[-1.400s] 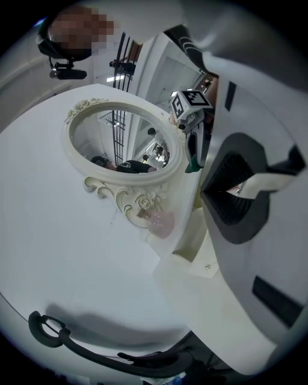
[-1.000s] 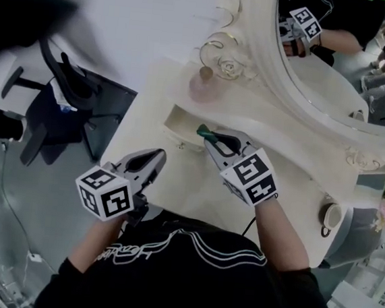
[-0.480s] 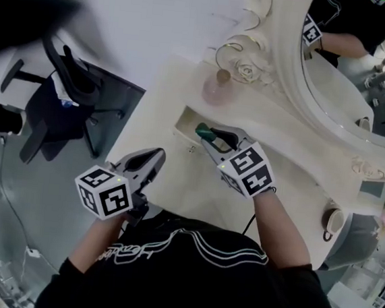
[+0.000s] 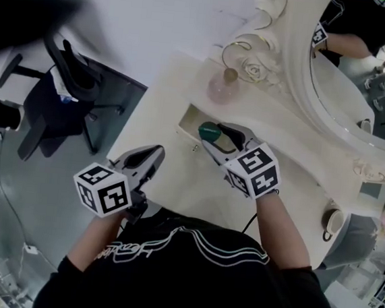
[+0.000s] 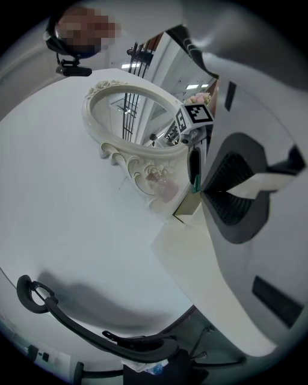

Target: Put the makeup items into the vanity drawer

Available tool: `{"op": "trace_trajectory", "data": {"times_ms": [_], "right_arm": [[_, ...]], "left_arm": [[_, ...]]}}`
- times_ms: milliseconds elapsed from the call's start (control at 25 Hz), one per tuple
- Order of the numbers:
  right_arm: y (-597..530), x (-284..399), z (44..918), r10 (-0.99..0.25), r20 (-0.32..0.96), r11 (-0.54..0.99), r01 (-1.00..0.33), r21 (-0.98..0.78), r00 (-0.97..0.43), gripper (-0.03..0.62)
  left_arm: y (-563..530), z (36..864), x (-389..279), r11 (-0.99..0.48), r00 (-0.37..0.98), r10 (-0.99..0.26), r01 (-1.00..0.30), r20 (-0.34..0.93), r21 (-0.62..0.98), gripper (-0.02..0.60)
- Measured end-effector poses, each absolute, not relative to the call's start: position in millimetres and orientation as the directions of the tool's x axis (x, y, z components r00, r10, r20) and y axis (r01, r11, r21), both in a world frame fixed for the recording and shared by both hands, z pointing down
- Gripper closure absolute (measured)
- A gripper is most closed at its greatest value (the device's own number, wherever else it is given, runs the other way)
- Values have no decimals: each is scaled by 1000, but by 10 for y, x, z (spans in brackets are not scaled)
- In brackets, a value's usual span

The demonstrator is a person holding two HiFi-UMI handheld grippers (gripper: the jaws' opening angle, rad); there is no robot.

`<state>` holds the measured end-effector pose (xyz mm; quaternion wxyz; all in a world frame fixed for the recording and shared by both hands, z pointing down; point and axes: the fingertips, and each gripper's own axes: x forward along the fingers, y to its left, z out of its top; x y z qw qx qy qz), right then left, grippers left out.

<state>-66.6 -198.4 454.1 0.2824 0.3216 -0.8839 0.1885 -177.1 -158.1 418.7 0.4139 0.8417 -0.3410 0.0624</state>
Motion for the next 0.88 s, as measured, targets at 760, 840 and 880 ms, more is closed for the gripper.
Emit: {"op": "trace_trajectory", "data": {"times_ms": [760,840,880], "right_arm": [[-1768,-214,4062,-594,493,667,-732,-139,-635,324],[-1681,-64,4045,-612,486,650,-747,-140,-623,324],[-1629,3,4040,-619,484,643,-753,-141,-619,324]], "left_arm": [[-1480,4132,-1506,-456,784,-490,-602,380,655,560],[-1435,4111,-1406,-470,794,-478,-593,377,653,560],[-1409,4102,-1358,-476,798,-472,-589,376,653,560]]}}
